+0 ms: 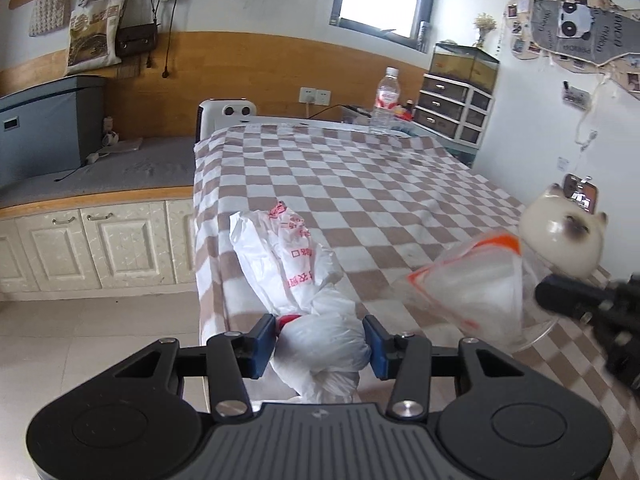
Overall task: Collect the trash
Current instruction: 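Close the left tool on the white bag while the right tool grasps the clear bag, lifting both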
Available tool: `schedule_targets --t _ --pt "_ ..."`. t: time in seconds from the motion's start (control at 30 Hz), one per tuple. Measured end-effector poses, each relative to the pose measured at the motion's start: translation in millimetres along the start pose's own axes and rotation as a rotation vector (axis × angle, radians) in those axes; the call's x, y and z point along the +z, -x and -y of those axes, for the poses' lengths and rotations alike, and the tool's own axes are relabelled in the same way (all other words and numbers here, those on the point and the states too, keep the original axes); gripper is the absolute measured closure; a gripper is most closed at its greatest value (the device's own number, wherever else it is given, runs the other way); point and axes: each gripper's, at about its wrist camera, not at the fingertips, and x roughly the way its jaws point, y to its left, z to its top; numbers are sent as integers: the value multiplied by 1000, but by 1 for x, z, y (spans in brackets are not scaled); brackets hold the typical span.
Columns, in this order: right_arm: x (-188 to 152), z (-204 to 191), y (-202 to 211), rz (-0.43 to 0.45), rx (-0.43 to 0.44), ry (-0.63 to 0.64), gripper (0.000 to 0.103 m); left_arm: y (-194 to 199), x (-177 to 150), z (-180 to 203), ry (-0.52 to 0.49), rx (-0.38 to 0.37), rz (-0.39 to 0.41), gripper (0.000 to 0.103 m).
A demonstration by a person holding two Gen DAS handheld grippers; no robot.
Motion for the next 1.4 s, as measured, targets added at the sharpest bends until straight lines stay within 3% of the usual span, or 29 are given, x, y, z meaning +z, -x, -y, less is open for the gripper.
schedule_targets --t 0.23,0.43,0.63,0.7,0.87,1.1,1.4 --pt "11 7 56 -83 47 -49 101 43 -23 6 12 -87 23 56" --pt "-3 -5 117 -135 105 -37 101 71 -45 7 -3 -158 48 56" --pt "-40 -39 160 -164 40 101 100 84 -58 16 -5 -241 30 56" --pt "-46 -50 163 -165 9 147 100 84 -61 22 -3 -261 20 56" --pt "-58 -83 160 -148 -93 340 85 78 -70 32 3 -281 -11 56" --pt "-79 -120 148 -151 -169 586 82 76 -78 32 -25 -283 -26 56" --pt "-94 -133 122 -204 -228 683 81 74 -85 28 -34 -277 -56 57"
